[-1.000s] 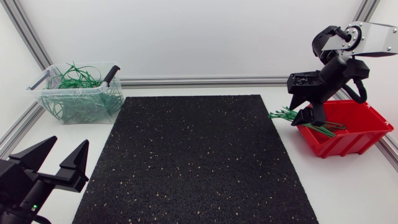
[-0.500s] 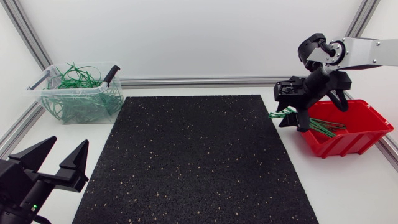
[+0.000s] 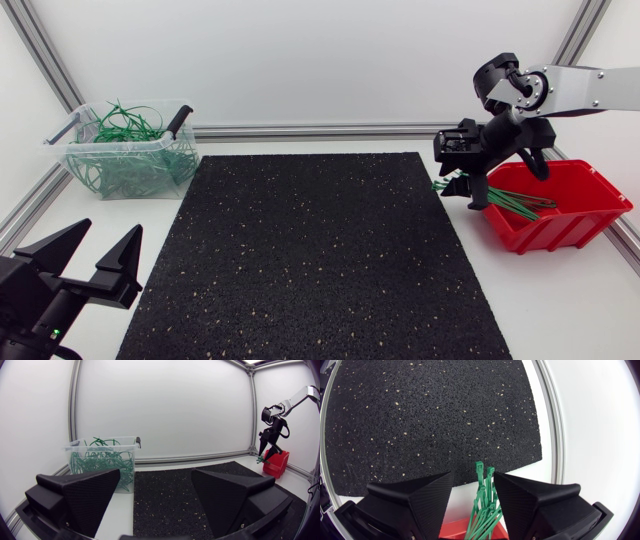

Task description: Take a green cable tie from the red box, thread the tail through the head to close it, then place it in the transparent bin on the left.

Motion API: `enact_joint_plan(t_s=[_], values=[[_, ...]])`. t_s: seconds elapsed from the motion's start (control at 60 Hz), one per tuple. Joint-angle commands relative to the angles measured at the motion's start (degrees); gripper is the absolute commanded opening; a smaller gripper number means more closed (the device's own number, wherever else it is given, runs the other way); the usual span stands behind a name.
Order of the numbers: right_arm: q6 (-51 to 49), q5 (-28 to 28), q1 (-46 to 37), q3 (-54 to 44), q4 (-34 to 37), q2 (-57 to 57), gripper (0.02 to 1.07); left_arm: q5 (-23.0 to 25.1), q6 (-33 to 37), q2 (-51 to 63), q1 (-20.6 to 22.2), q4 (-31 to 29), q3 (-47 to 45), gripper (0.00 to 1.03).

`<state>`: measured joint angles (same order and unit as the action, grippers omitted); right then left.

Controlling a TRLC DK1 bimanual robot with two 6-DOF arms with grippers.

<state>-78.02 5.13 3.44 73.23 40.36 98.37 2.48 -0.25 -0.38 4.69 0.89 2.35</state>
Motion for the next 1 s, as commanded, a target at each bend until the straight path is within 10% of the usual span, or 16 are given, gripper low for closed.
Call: enact_joint_plan(t_s=[0.0, 0.983], values=[[0.32, -0.73, 0.6, -2.13, -0.98, 1.74, 0.6, -0.28, -1.07, 0.03, 0.41, -1.41, -2.26, 0.99], [-1.17, -1.61, 0.16, -4.85, -3.01, 2.0, 0.31, -0.28, -1.07, 0.03, 1.38, -1.41, -2.26, 0.99]])
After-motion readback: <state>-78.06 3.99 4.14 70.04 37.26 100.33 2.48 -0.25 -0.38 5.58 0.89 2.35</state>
